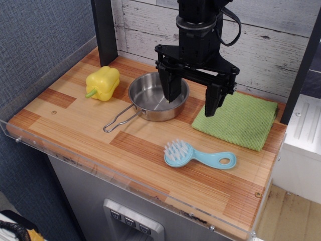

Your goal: Hold the blue spatula from center of the table and place it on top of the green cloth, which is top right edge of the table.

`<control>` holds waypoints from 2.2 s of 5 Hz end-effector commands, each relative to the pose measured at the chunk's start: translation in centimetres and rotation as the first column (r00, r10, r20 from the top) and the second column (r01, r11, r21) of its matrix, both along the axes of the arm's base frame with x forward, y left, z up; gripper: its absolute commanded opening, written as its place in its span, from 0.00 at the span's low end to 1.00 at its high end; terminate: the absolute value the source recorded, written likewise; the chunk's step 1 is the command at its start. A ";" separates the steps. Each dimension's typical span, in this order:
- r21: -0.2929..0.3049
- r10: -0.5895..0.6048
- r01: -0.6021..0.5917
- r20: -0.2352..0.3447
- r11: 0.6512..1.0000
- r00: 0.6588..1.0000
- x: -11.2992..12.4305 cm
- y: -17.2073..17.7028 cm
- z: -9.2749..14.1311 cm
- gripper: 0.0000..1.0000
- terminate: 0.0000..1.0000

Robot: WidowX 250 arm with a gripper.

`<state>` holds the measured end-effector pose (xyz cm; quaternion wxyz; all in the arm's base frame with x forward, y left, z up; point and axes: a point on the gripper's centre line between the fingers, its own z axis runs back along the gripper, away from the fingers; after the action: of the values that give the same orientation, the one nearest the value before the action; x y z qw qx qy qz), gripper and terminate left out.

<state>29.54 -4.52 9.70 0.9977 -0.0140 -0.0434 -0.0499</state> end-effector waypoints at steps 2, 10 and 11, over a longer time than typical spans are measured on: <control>-0.006 -0.008 0.007 -0.025 1.000 1.000 -1.8 0.1 -1.1 1.00 0.00; -0.013 0.019 -0.019 -0.012 1.000 1.000 -1.1 0.7 -6.9 1.00 0.00; -0.035 0.023 -0.023 -0.011 0.999 1.000 -1.0 0.4 -7.4 1.00 0.00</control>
<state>28.12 -4.15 1.47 0.9986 -0.0328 -0.0223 -0.0345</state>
